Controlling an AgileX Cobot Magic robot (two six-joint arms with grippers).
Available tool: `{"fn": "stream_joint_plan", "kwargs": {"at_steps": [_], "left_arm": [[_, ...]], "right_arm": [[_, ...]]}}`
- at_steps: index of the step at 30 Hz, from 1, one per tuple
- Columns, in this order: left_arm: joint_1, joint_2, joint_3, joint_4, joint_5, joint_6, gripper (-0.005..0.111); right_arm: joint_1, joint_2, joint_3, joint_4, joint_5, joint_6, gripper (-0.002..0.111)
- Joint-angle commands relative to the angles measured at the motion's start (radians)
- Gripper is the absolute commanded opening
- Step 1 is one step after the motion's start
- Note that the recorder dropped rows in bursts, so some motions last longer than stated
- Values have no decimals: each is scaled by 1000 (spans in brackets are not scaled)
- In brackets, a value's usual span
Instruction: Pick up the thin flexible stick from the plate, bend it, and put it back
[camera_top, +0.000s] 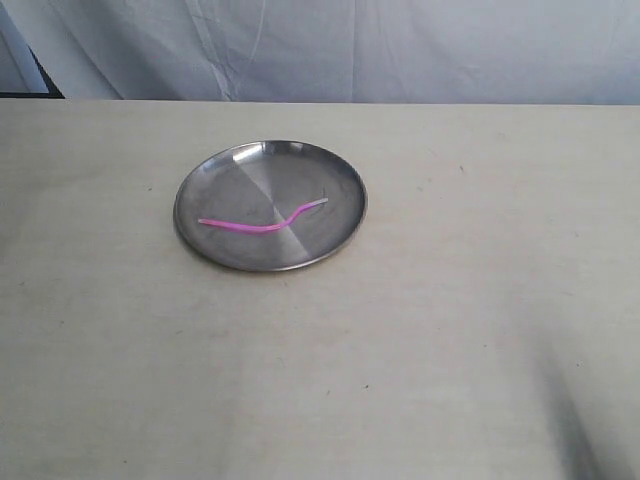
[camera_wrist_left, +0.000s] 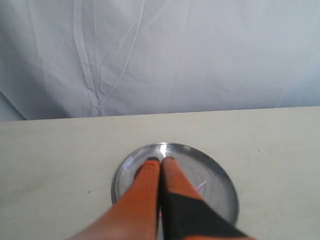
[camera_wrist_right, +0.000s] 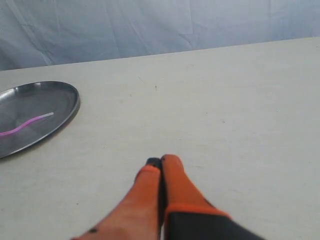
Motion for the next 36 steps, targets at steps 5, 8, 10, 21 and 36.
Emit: {"fn": "stream_joint_plan", "kwargs": {"at_steps": [5, 8, 10, 21, 36], "left_arm": [[-116, -47, 37, 65, -73, 31, 0], [-183, -124, 154, 246, -117, -175, 0], [-191, -188, 225, 392, -142, -359, 0], [-191, -586, 566, 752, -328, -622, 0], [-191, -732, 766, 833, -323, -622, 0]], "right_arm": [[-6, -7, 2, -1, -1, 0, -1], [-6, -7, 2, -1, -1, 0, -1], [-6, -7, 2, -1, -1, 0, -1], [-6, -7, 2, -1, -1, 0, -1], [-6, -7, 2, -3, -4, 0, -1]]}}
